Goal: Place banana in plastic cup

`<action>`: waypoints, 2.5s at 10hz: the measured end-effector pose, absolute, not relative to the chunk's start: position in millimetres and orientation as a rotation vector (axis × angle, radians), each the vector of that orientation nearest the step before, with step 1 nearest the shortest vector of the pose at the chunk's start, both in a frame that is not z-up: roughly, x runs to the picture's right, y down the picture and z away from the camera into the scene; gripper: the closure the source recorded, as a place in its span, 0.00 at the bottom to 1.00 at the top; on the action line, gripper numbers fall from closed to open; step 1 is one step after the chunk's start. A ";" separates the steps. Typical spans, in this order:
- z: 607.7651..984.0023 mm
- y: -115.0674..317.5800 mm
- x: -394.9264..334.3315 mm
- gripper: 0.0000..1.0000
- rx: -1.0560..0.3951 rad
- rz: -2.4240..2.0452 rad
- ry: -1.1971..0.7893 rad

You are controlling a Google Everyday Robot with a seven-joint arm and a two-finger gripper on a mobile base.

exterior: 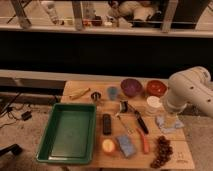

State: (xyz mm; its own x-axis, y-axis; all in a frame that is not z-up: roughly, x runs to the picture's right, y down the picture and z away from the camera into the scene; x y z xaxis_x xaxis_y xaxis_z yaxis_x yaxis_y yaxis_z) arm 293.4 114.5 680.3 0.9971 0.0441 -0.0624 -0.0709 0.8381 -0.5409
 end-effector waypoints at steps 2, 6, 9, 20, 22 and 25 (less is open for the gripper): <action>680.3 114.5 293.4 0.20 -0.574 0.061 0.048; 680.3 114.5 293.4 0.20 -0.574 0.061 0.048; 680.3 114.5 293.4 0.20 -0.574 0.061 0.048; 680.3 114.5 293.4 0.20 -0.574 0.061 0.048; 680.3 114.5 293.4 0.20 -0.574 0.061 0.048; 680.3 114.5 293.4 0.20 -0.574 0.061 0.048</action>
